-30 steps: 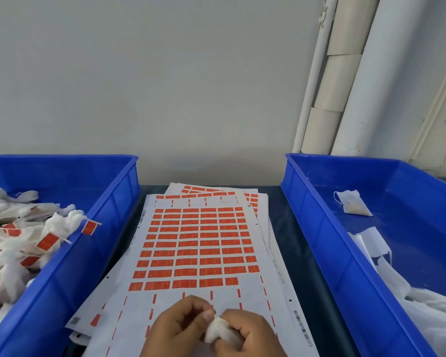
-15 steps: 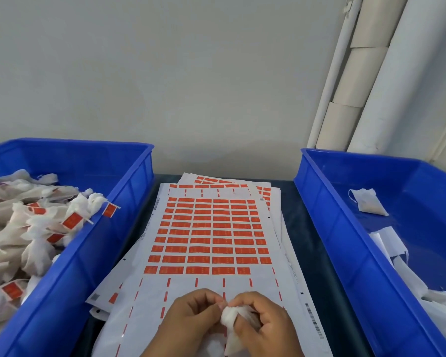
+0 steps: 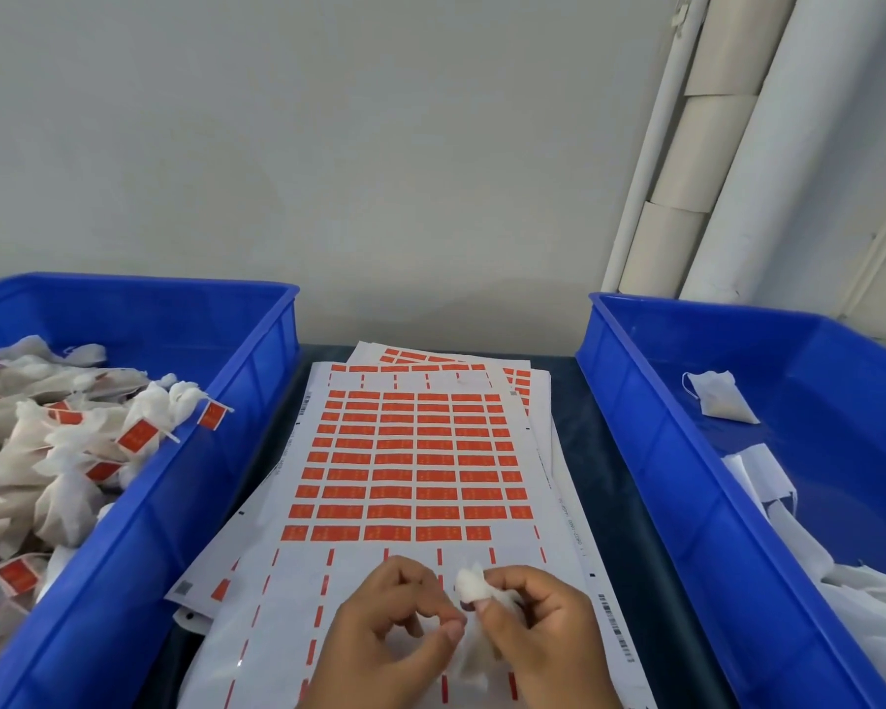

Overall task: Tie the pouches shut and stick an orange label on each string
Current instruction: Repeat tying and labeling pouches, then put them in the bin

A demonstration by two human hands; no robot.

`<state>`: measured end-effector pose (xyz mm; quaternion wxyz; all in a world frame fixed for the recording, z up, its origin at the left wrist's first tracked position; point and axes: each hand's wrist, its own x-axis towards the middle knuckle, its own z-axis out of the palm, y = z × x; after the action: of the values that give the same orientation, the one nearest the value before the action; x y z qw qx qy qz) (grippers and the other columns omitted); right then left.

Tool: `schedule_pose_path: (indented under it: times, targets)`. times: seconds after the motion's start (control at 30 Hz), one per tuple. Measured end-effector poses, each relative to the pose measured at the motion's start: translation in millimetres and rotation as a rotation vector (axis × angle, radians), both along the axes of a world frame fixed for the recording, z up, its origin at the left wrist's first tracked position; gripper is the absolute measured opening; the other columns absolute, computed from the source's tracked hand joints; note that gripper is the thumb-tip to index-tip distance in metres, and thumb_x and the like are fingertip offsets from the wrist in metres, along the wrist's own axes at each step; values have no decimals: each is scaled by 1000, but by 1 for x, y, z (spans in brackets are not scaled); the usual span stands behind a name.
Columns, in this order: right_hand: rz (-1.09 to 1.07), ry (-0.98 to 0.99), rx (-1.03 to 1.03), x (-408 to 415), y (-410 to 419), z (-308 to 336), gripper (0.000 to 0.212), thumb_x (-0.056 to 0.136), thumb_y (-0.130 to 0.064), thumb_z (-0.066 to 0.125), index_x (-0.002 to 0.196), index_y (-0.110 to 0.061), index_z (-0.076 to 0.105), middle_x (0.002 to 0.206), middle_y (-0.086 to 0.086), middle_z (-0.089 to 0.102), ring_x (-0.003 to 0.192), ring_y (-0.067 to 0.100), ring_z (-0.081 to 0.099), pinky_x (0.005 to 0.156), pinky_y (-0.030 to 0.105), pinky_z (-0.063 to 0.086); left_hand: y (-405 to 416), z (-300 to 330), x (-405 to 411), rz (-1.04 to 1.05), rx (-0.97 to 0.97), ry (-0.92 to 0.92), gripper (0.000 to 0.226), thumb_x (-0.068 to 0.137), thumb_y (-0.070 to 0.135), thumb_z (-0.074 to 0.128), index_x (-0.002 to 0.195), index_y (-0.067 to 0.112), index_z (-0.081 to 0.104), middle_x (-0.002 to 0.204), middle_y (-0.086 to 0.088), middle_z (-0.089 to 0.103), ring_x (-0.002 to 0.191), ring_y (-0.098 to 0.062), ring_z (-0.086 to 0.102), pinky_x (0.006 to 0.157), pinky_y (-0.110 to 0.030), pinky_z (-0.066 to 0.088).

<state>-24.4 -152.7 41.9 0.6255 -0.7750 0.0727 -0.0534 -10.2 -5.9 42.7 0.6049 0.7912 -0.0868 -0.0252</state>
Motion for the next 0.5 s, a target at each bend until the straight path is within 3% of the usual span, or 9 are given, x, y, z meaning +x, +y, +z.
schedule_pose_path:
  times: [0.23,0.33,0.43,0.5]
  targets:
    - [-17,87,52,-1,1,3,15,77,-7,75,68,-18,70,66,-10,70,72,14,65,58,13,50,-3,1,-1,-3,150,-214,61,70,14,79,56,68,55,98,32,54,95,5,51,66,-10,46]
    - [17,125,103,0,1,7,14,79,-8,74,69,-17,71,71,-9,72,78,16,66,59,12,50,-5,-1,-2,23,194,-383,58,67,19,80,79,69,53,107,30,50,95,4,51,66,-8,45]
    - [98,180,127,1,-1,10,12,83,-10,71,75,-18,73,77,-8,74,84,15,67,64,13,50,-5,-5,-1,40,197,-479,60,62,25,77,102,61,50,89,19,61,90,7,53,65,-4,44]
    - [132,202,132,3,-3,10,10,85,-12,70,78,-18,74,81,-7,74,89,15,67,67,14,51,-4,-10,-1,53,232,-474,56,60,15,83,97,51,61,65,21,58,86,4,55,66,-3,43]
